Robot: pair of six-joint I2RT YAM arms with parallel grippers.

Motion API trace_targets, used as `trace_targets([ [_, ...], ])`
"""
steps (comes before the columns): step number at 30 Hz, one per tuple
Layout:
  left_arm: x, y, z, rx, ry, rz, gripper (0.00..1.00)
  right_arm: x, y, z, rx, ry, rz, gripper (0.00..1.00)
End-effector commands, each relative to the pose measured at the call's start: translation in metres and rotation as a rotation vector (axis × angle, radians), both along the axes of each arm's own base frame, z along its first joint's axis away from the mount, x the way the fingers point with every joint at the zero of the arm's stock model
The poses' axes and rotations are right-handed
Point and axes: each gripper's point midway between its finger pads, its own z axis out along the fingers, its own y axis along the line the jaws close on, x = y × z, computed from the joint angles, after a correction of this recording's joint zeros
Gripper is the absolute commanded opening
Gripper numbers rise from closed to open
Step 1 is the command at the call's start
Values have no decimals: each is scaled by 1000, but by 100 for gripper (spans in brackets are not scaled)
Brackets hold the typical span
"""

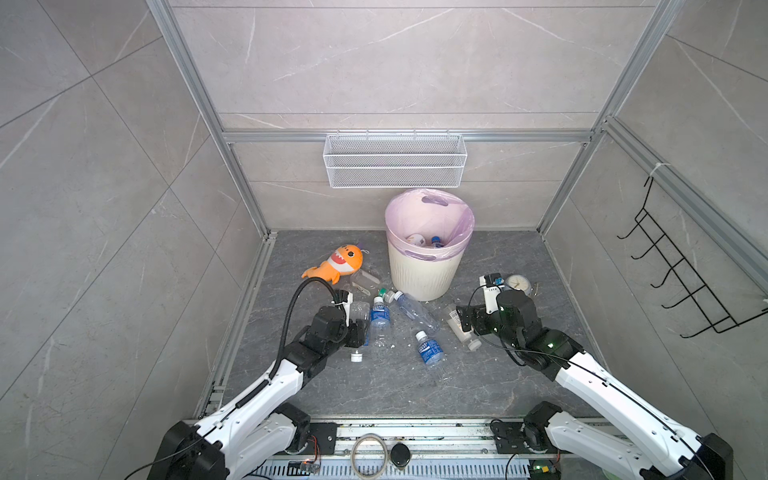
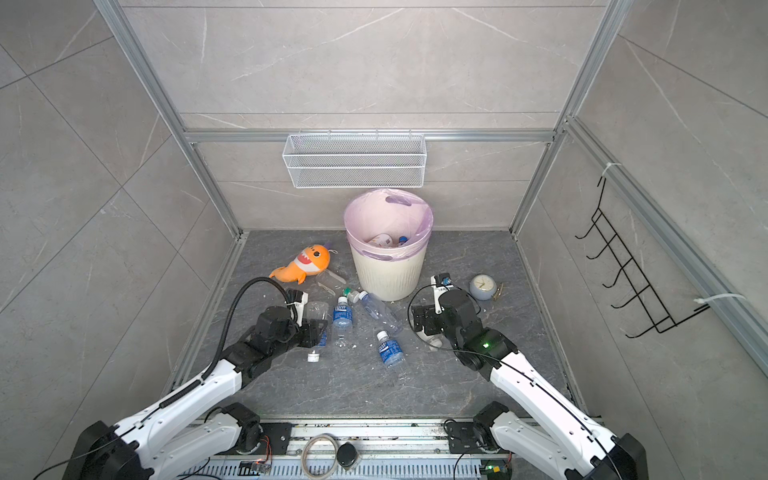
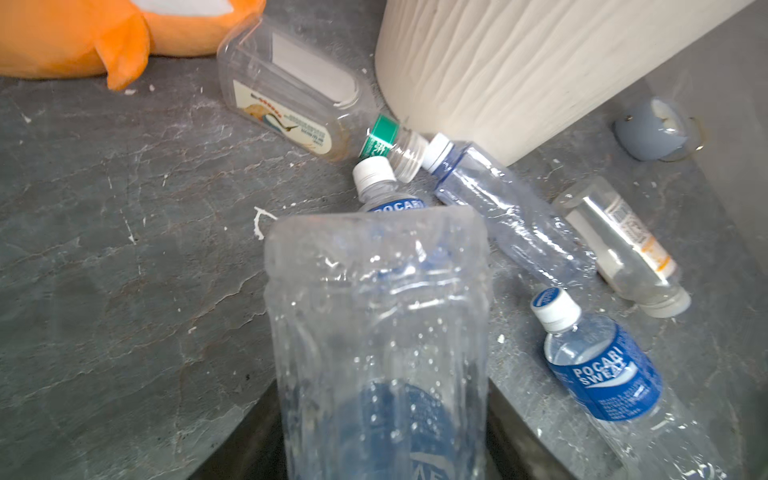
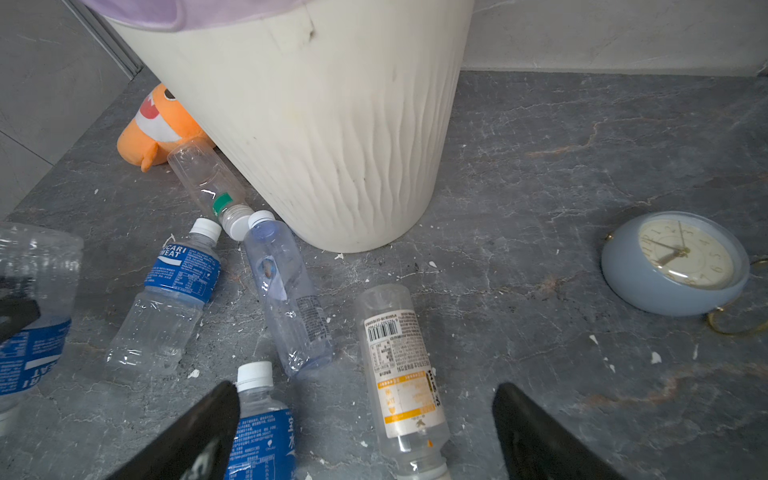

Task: Throw the plastic bottles in the bin
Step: 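Carry the bottle over the bin and open the left gripper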

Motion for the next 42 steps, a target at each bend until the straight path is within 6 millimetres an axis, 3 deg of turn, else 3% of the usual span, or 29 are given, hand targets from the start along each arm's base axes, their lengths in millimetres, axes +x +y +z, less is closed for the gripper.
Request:
trace_targets([
  [1, -1, -6, 36, -46, -134, -40, 58, 0, 3, 1, 4, 9, 3, 97],
  [12, -21, -11, 75, -123, -227, -101, 58, 3, 4, -3, -2, 18, -1, 97],
  [26, -28, -22, 155, -202, -367, -176, 59, 3, 4, -2, -3, 15, -1, 97],
  [35, 3, -51, 226, -228, -453, -218, 59, 3, 4, 0, 4, 11, -2, 97],
  [42, 55, -101, 302, -257, -527, -298, 59, 3, 4, 4, 12, 2, -1, 97],
])
